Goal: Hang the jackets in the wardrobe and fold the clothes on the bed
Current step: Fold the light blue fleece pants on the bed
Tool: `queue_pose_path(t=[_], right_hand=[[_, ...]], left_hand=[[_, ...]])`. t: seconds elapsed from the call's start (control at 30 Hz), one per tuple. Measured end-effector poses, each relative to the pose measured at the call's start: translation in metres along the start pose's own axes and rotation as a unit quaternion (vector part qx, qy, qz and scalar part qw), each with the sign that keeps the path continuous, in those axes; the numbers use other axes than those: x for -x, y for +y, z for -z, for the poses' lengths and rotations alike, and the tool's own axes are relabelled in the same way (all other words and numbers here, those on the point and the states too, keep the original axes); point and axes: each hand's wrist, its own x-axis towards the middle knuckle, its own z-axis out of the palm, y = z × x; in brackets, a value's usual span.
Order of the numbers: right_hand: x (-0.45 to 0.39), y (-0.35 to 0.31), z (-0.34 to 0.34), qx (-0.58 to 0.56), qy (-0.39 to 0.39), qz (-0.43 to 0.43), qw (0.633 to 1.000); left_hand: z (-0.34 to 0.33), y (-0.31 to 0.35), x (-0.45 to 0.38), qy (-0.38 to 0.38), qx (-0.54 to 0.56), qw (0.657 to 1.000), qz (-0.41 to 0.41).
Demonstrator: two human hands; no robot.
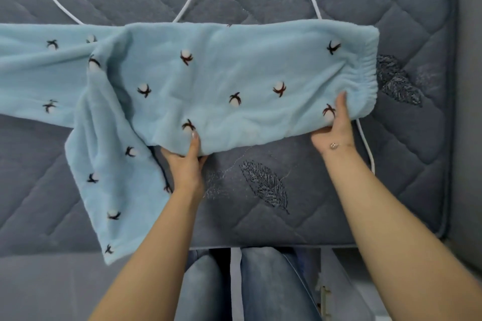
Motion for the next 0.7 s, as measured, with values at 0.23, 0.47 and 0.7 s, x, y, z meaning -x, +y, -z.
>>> queue_pose_path(t=[0.23,0.47,0.7], right_hand=[[0.006,-0.039,0.039,0.073,0.042,0.029,0.996],[0.015,-0.028,0.061,0.084,0.07,0.018,0.994],[0.064,0.062,0.048,0.067,0.119,0.05,0.989]], left_hand=[[0.015,-0.025,0.037,0.005,-0.055,0.998,-0.01],[0.013,-0.037,0.044,0.053,-0.018,0.976,0.209],[0.027,-0.034,0.041,-0.043,0.033,0.972,0.228]])
